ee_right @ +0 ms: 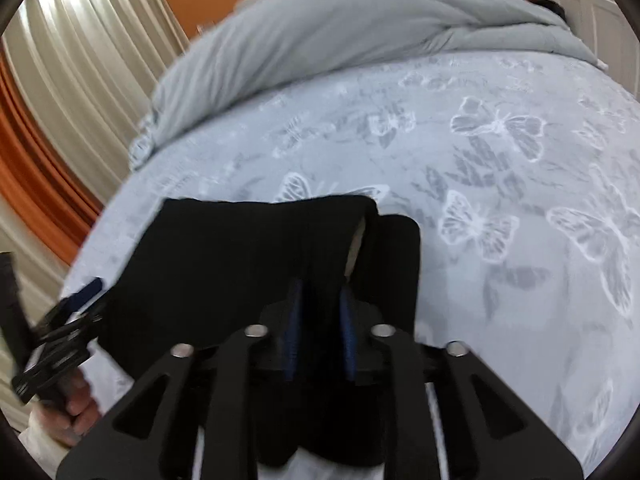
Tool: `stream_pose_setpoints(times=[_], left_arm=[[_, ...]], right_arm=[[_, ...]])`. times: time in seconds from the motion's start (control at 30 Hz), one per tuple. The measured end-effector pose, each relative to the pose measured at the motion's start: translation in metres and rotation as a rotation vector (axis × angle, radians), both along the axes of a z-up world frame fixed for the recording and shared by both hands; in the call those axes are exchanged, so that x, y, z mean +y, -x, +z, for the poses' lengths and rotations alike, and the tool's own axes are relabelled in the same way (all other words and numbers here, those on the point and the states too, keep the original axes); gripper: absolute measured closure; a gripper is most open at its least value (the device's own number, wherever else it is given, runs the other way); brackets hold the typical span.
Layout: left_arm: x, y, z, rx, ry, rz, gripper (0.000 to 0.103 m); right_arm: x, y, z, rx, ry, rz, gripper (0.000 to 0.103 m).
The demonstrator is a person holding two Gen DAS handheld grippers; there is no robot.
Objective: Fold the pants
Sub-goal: 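Lower the folded pants onto the bed and open both grippers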
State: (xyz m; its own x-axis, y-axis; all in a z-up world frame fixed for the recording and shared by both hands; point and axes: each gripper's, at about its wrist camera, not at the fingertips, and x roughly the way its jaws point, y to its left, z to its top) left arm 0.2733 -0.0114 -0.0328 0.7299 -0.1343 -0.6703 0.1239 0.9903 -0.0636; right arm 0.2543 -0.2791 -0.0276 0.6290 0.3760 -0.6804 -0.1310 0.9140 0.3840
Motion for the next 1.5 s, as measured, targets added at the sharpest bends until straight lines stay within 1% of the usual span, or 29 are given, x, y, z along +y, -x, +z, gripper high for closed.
stream_pose_setpoints(times=[0.03, 0.13, 0.17, 0.23, 0.27, 0.3, 0.37, 0.4, 0.5, 0.57, 0.6, 0.67, 0.73, 0.77, 0.8, 0.87, 0.9, 0.97, 1.0, 1.03, 1.07, 1.1, 1.13, 1.2, 1.23, 1.3, 1.4, 1.47, 1.5], left_arm=[[0.002, 0.002, -0.001, 0.003, 0.0, 0.0, 0.019], [0.004, 0.005, -0.004, 0.015, 0.003, -0.001, 0.019], [0.004, 0.007, -0.004, 0.018, 0.006, -0.001, 0.019], [0.003, 0.013, -0.005, 0.023, 0.014, -0.006, 0.019], [0.002, 0.015, -0.006, 0.024, 0.016, -0.008, 0.019], [0.001, 0.017, -0.006, 0.024, 0.016, -0.008, 0.019], [-0.003, 0.02, -0.008, 0.024, 0.007, -0.007, 0.018], [-0.006, 0.021, -0.009, 0.024, -0.001, -0.006, 0.018], [-0.011, 0.022, -0.008, 0.022, -0.005, -0.021, 0.018], [-0.013, 0.024, -0.007, 0.011, 0.004, -0.034, 0.017], [-0.015, 0.024, -0.007, 0.004, 0.008, -0.04, 0.017], [-0.02, 0.023, -0.011, 0.0, -0.01, -0.044, 0.017], [-0.028, 0.019, -0.019, 0.009, -0.072, -0.041, 0.017], [-0.031, 0.018, -0.023, 0.018, -0.111, -0.034, 0.017], [-0.03, 0.018, -0.021, 0.02, -0.116, -0.036, 0.017], [-0.021, 0.02, -0.009, -0.001, -0.05, -0.038, 0.017], [-0.016, 0.019, -0.001, -0.01, -0.011, -0.031, 0.017], [-0.013, 0.006, 0.007, 0.003, 0.044, -0.011, 0.016], [-0.017, -0.005, 0.005, 0.035, 0.047, -0.009, 0.016], [-0.022, -0.02, -0.004, 0.087, 0.038, -0.023, 0.016], [-0.027, -0.027, -0.011, 0.106, 0.007, -0.02, 0.016], [-0.032, -0.033, -0.021, 0.109, -0.059, -0.001, 0.016], [-0.036, -0.034, -0.025, 0.099, -0.1, -0.001, 0.016], [-0.047, -0.024, -0.025, 0.05, -0.184, -0.023, 0.016], [-0.047, -0.019, -0.023, 0.041, -0.182, -0.039, 0.016], [-0.048, -0.008, -0.02, 0.036, -0.162, -0.062, 0.016], [-0.048, 0.001, -0.018, 0.04, -0.164, -0.057, 0.016], [-0.047, 0.007, -0.013, 0.043, -0.145, -0.063, 0.016], [-0.046, 0.012, -0.009, 0.042, -0.13, -0.067, 0.016]], right_arm=[[0.0, 0.009, 0.001, 0.004, -0.023, 0.018, 0.062], [0.006, 0.027, -0.015, 0.109, -0.068, 0.06, 0.061], [0.007, 0.033, -0.023, 0.127, -0.112, 0.067, 0.061], [0.011, 0.038, -0.032, 0.128, -0.151, 0.068, 0.061], [0.014, 0.039, -0.033, 0.115, -0.145, 0.069, 0.062], [0.019, 0.037, -0.034, 0.105, -0.13, 0.077, 0.072], [0.026, 0.028, -0.032, 0.105, -0.117, 0.092, 0.085], [0.027, 0.026, -0.022, 0.08, -0.099, 0.092, 0.086], [0.021, 0.033, 0.015, -0.041, -0.058, 0.088, 0.087], [0.013, 0.035, 0.028, -0.082, -0.027, 0.078, 0.087], [0.007, 0.032, 0.019, -0.063, 0.003, 0.061, 0.085], [-0.002, 0.016, -0.029, 0.087, 0.039, 0.062, 0.082], [-0.015, 0.021, -0.034, 0.063, -0.059, 0.031, 0.081], [-0.019, 0.023, -0.024, 0.054, -0.07, 0.003, 0.079], [-0.018, 0.03, 0.0, -0.023, -0.023, -0.045, 0.078], [-0.001, 0.031, 0.032, -0.126, 0.044, -0.003, 0.078], [0.007, 0.026, 0.039, -0.14, 0.05, 0.018, 0.078], [0.024, 0.005, 0.038, -0.126, 0.066, 0.055, 0.079], [0.03, -0.014, 0.024, -0.088, 0.119, 0.043, 0.081], [0.03, -0.028, 0.008, -0.048, 0.173, 0.008, 0.081], [0.023, -0.046, -0.02, 0.037, 0.205, -0.036, 0.084], [0.015, -0.048, -0.033, 0.062, 0.149, -0.053, 0.085], [0.006, -0.04, -0.029, 0.041, 0.056, -0.092, 0.085], [0.003, -0.024, -0.011, 0.01, 0.028, -0.113, 0.082], [0.007, -0.006, 0.005, -0.049, 0.041, -0.096, 0.082], [0.021, 0.011, 0.011, -0.078, 0.099, -0.075, 0.082], [0.028, 0.005, -0.022, 0.012, 0.211, -0.046, 0.083], [0.022, 0.017, -0.012, -0.012, 0.178, -0.084, 0.083], [0.021, 0.023, -0.004, -0.017, 0.152, -0.096, 0.079]])
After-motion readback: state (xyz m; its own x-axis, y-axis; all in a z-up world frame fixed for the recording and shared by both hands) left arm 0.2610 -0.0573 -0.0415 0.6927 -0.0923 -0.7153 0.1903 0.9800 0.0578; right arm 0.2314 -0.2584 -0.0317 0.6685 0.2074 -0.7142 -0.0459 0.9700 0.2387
